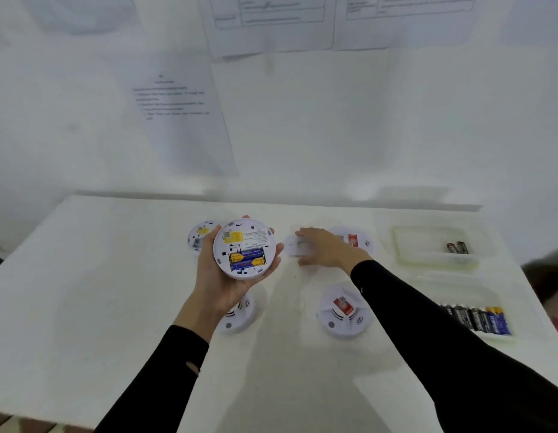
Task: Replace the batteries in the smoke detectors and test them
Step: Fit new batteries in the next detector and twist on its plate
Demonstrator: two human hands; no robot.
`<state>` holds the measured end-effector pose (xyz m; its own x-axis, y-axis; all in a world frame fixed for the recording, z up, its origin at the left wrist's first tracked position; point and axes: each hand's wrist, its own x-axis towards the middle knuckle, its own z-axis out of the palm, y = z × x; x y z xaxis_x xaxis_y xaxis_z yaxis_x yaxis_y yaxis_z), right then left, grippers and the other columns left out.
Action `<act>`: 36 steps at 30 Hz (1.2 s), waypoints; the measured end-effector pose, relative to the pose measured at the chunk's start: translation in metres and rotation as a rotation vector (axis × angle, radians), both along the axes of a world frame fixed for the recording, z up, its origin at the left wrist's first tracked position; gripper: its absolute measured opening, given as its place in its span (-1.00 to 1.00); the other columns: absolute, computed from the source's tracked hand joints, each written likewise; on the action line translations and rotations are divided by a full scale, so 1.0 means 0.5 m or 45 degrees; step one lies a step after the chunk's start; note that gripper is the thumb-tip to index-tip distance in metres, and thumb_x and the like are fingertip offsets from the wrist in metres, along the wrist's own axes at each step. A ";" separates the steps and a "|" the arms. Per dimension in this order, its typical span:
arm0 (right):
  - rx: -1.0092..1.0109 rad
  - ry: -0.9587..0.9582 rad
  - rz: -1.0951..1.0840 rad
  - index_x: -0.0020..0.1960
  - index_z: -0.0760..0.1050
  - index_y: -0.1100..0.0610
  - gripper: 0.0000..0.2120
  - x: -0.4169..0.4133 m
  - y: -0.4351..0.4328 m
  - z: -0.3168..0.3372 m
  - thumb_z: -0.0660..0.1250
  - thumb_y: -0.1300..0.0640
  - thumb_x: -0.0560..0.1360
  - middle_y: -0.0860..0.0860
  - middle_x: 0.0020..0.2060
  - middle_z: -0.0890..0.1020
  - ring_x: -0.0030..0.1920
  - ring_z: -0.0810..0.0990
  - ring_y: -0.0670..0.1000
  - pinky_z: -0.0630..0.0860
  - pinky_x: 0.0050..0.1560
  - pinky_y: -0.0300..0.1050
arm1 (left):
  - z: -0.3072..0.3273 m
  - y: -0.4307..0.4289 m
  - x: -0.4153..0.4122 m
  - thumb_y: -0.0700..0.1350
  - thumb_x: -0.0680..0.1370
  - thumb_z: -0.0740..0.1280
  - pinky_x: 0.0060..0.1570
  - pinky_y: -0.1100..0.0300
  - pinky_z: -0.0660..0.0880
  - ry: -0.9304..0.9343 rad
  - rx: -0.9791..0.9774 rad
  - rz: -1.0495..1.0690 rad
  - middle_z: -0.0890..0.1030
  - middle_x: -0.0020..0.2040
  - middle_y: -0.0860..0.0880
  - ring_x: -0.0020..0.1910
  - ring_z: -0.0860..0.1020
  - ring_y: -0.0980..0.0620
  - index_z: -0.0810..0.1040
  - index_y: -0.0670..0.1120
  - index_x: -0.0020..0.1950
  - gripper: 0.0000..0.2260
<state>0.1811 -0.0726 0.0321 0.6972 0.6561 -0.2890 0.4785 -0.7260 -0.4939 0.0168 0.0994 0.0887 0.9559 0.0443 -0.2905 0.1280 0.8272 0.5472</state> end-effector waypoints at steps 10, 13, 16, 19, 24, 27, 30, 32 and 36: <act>0.579 -0.104 -0.391 0.32 0.40 -0.02 -0.47 -0.047 0.019 0.017 0.47 0.03 0.40 -0.01 0.16 0.54 0.18 0.51 -0.01 0.48 0.20 -0.09 | -0.004 0.074 -0.015 0.27 0.57 0.14 0.09 -0.25 0.58 -0.015 -0.057 -0.112 0.54 0.33 -0.30 0.22 0.54 -0.43 0.46 -0.04 0.40 -0.46; 1.024 -0.147 -0.570 0.24 0.42 -0.04 -0.55 -0.134 0.041 0.099 0.49 0.10 0.42 -0.13 0.11 0.55 0.06 0.54 -0.16 0.43 -0.04 -0.48 | -0.005 0.070 -0.007 0.17 0.45 0.42 0.20 -0.31 0.50 -0.110 -0.060 -0.129 0.51 0.37 -0.30 0.30 0.48 -0.45 0.46 -0.03 0.40 -0.43; 1.252 -0.182 -0.567 0.26 0.42 0.01 -0.51 -0.226 0.064 0.160 0.52 0.14 0.40 -0.14 0.15 0.54 0.07 0.54 -0.18 0.43 -0.04 -0.45 | -0.008 0.057 0.006 0.11 0.37 0.50 0.23 -0.30 0.48 -0.171 -0.052 -0.047 0.54 0.33 -0.26 0.27 0.53 -0.34 0.51 -0.04 0.34 -0.42; 1.254 -0.190 -0.519 0.28 0.41 -0.01 -0.44 -0.282 0.093 0.162 0.53 0.08 0.33 -0.15 0.14 0.55 0.12 0.52 -0.14 0.47 0.08 -0.27 | -0.012 0.038 0.016 0.12 0.56 0.25 0.23 -0.22 0.50 -0.136 -0.034 0.032 0.53 0.35 -0.22 0.27 0.53 -0.26 0.48 -0.03 0.35 -0.59; 1.138 -0.316 -0.601 0.25 0.34 -0.20 -0.41 -0.305 0.126 0.135 0.49 -0.04 0.29 -0.33 0.07 0.50 0.15 0.43 -0.21 0.42 0.19 -0.01 | -0.012 0.023 0.016 0.18 0.60 0.19 0.30 -0.14 0.46 -0.116 -0.001 0.065 0.58 0.29 -0.23 0.21 0.58 -0.21 0.48 -0.03 0.40 -0.54; 1.131 -0.367 -0.605 0.24 0.33 -0.21 -0.42 -0.309 0.133 0.127 0.50 -0.04 0.29 -0.36 0.06 0.48 0.14 0.43 -0.21 0.40 0.17 -0.08 | -0.011 0.021 0.014 0.20 0.60 0.16 0.21 -0.11 0.52 -0.119 0.032 0.099 0.62 0.23 -0.21 0.15 0.62 -0.19 0.52 0.00 0.33 -0.57; 1.139 -0.416 -0.620 0.19 0.33 -0.19 -0.44 -0.314 0.140 0.121 0.50 -0.02 0.28 -0.40 0.07 0.45 0.12 0.44 -0.21 0.35 0.14 -0.16 | -0.016 0.024 0.012 0.18 0.65 0.09 0.10 -0.05 0.60 -0.122 0.043 0.097 0.63 0.19 -0.21 0.09 0.64 -0.17 0.53 0.00 0.30 -0.60; 1.131 -0.420 -0.615 0.19 0.32 -0.18 -0.45 -0.314 0.144 0.123 0.50 -0.04 0.29 -0.36 0.10 0.45 0.12 0.44 -0.20 0.31 0.12 -0.22 | -0.014 0.021 0.011 0.17 0.66 0.07 0.06 -0.03 0.62 -0.108 0.067 0.101 0.65 0.14 -0.20 0.05 0.66 -0.16 0.53 0.00 0.30 -0.61; 1.127 -0.387 -0.601 0.23 0.33 -0.14 -0.44 -0.305 0.142 0.133 0.49 -0.05 0.31 -0.30 0.13 0.47 0.15 0.45 -0.17 0.28 0.12 -0.28 | -0.011 0.012 0.013 0.15 0.65 0.09 0.09 -0.05 0.60 -0.106 0.119 0.128 0.64 0.18 -0.19 0.09 0.64 -0.17 0.49 0.02 0.40 -0.59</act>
<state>0.0286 -0.0014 0.0988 0.9003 0.1903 0.3914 0.4334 -0.3094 -0.8464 0.0233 0.1052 0.0832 0.9659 0.1641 -0.2002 -0.0021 0.7783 0.6278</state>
